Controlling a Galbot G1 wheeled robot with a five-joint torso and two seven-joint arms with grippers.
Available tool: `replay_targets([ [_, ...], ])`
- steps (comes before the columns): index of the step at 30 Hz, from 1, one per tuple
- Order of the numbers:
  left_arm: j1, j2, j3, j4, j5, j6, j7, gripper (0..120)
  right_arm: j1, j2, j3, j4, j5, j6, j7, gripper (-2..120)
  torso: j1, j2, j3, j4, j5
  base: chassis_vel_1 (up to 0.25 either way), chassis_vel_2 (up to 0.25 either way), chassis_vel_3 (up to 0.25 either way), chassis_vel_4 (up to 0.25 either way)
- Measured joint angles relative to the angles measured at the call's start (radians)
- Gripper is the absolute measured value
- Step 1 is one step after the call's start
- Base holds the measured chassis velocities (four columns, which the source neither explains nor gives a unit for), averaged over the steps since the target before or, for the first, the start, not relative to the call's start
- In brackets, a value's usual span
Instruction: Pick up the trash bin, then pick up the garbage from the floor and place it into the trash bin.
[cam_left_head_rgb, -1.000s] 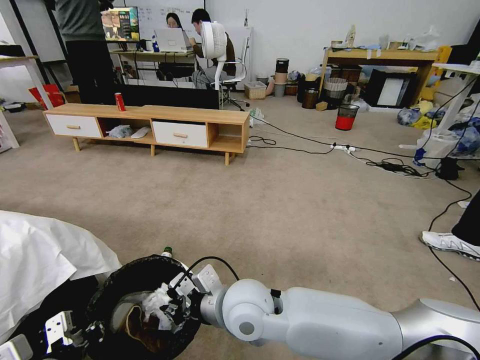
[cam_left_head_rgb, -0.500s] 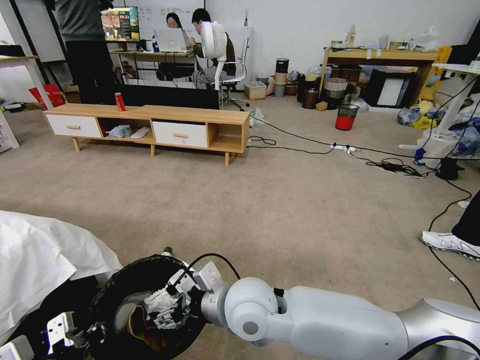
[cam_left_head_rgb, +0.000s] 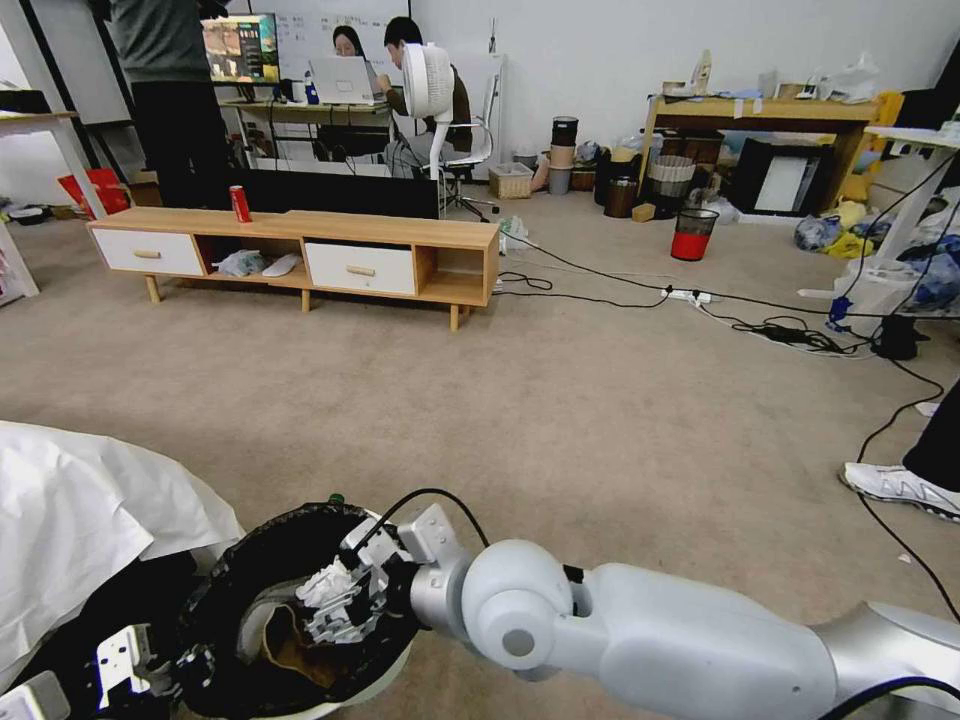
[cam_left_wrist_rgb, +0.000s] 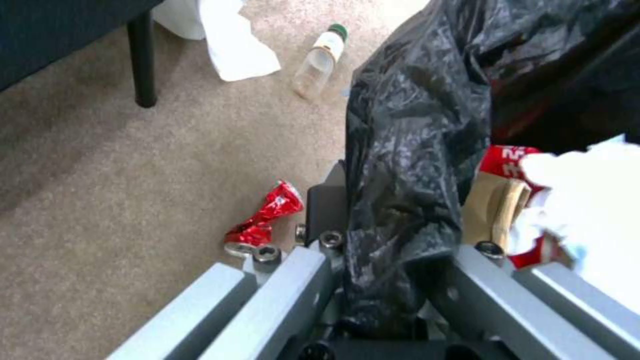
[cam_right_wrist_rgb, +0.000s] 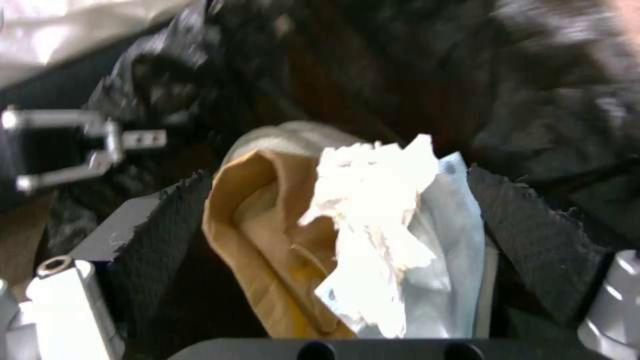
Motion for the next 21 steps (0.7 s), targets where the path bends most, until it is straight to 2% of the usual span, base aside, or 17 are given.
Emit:
replay_targets([
  [1, 0.003, 0.0, -0.019, 0.02, 0.019, 0.0, -0.021, 0, -0.013, -0.026, 0.045, -0.003, -0.025, 0.013, 0.015, 100, 0.0, 0.0, 0.0, -0.0001, -0.0005, 0.0, 0.0, 0.0, 0.0],
  [2, 0.003, 0.0, -0.019, 0.02, 0.019, 0.0, -0.021, 0, -0.013, -0.026, 0.045, -0.003, -0.025, 0.013, 0.015, 100, 0.0, 0.0, 0.0, -0.0001, -0.0005, 0.0, 0.0, 0.0, 0.0],
  [3, 0.002, 0.0, -0.02, 0.02, 0.02, -0.002, -0.023, 0, -0.021, -0.031, 0.058, -0.004, -0.031, 0.017, 0.018, 100, 0.0, 0.0, 0.0, 0.0013, -0.0005, 0.0, 0.0, 0.0, 0.0],
  [4, 0.001, 0.001, -0.019, 0.02, 0.021, -0.003, -0.023, 0, -0.04, -0.038, 0.074, 0.005, -0.036, 0.025, 0.014, 100, 0.0, 0.0, 0.0, -0.0002, 0.0012, 0.0, 0.0, 0.0, 0.0],
  [5, 0.001, 0.001, -0.019, 0.02, 0.021, -0.003, -0.023, 0, -0.04, -0.038, 0.074, 0.005, -0.036, 0.025, 0.014, 100, 0.0, 0.0, 0.0, -0.0002, 0.0012, 0.0, 0.0, 0.0, 0.0],
  [6, 0.002, 0.0, -0.014, 0.019, 0.015, -0.001, -0.012, 0, -0.063, -0.056, 0.121, 0.014, -0.051, 0.048, 0.011, 100, 0.0, 0.0, 0.0, 0.0, -0.0013, 0.0, 0.0, 0.0, 0.0],
  [7, 0.002, 0.0, -0.014, 0.02, 0.015, -0.001, -0.012, 0, -0.07, -0.063, 0.132, 0.018, -0.054, 0.052, 0.008, 100, 0.0, 0.0, 0.0, -0.0003, -0.0017, 0.0, 0.0, 0.0, 0.0],
  [9, 0.002, 0.0, -0.015, 0.02, 0.016, -0.002, -0.013, 0, -0.077, -0.07, 0.144, 0.02, -0.058, 0.057, 0.005, 100, 0.0, 0.0, 0.0, -0.0002, -0.0011, 0.0, 0.0, 0.0, 0.0],
  [10, 0.002, 0.002, -0.018, 0.021, 0.019, -0.003, -0.017, 0, -0.091, -0.085, 0.173, 0.026, -0.068, 0.073, -0.007, 100, 0.0, 0.0, 0.0, -0.0005, 0.0013, 0.0, 0.0, 0.0, 0.0],
  [12, 0.002, 0.002, -0.018, 0.021, 0.019, -0.003, -0.017, 0, -0.1, -0.092, 0.189, 0.031, -0.074, 0.085, -0.013, 100, 0.0, 0.0, 0.0, -0.0003, 0.001, 0.0, 0.0, 0.0, 0.0],
  [14, 0.002, 0.001, -0.015, 0.021, 0.017, -0.002, -0.013, 0, -0.115, -0.102, 0.216, 0.042, -0.079, 0.101, -0.021, 100, 0.0, 0.0, 0.0, -0.0002, -0.0011, 0.0, 0.0, 0.0, 0.0],
  [16, 0.002, -0.001, -0.013, 0.021, 0.022, -0.001, -0.012, 0, -0.131, -0.105, 0.242, 0.054, -0.079, 0.118, -0.025, 100, 0.0, 0.0, 0.0, -0.0001, 0.0003, 0.0, 0.0, 0.0, 0.0],
  [21, 0.006, -0.006, -0.011, 0.017, 0.029, -0.002, -0.006, 0, -0.14, -0.098, 0.254, 0.06, -0.079, 0.137, -0.027, 100, 0.0, 0.0, 0.0, 0.0, -0.0002, 0.0, 0.0, 0.0, 0.0],
])
